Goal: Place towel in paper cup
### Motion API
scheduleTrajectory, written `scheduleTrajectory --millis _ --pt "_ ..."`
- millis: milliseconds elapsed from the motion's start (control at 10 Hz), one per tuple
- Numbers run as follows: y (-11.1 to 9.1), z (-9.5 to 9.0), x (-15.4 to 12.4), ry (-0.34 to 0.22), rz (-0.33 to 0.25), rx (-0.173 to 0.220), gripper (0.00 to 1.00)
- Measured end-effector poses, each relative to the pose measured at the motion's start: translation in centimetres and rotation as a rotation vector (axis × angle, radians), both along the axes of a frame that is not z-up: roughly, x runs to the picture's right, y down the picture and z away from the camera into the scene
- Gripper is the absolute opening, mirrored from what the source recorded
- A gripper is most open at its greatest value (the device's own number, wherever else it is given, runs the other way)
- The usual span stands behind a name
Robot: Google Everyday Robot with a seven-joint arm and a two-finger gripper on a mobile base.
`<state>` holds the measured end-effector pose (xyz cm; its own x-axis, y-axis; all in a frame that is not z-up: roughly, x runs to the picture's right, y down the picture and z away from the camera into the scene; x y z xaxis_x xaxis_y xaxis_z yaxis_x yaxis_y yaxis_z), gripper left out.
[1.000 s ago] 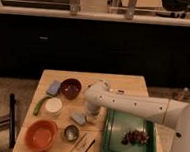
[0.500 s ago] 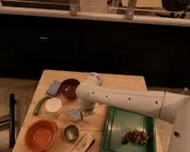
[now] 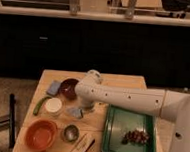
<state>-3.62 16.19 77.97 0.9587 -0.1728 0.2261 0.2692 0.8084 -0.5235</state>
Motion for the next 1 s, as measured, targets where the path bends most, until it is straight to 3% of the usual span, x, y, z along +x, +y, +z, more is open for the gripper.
scheduleTrajectory --millis 500,800,1000 --pt "-2.5 -2.1 -2.1 -0.05 -0.056 0.041 0.0" --pt "-4.1 -4.3 -4.7 -0.151 -0.12 0.061 0.0" --pt "-4.7 -5.5 -7.2 -0.242 -0.193 0.065 0.0"
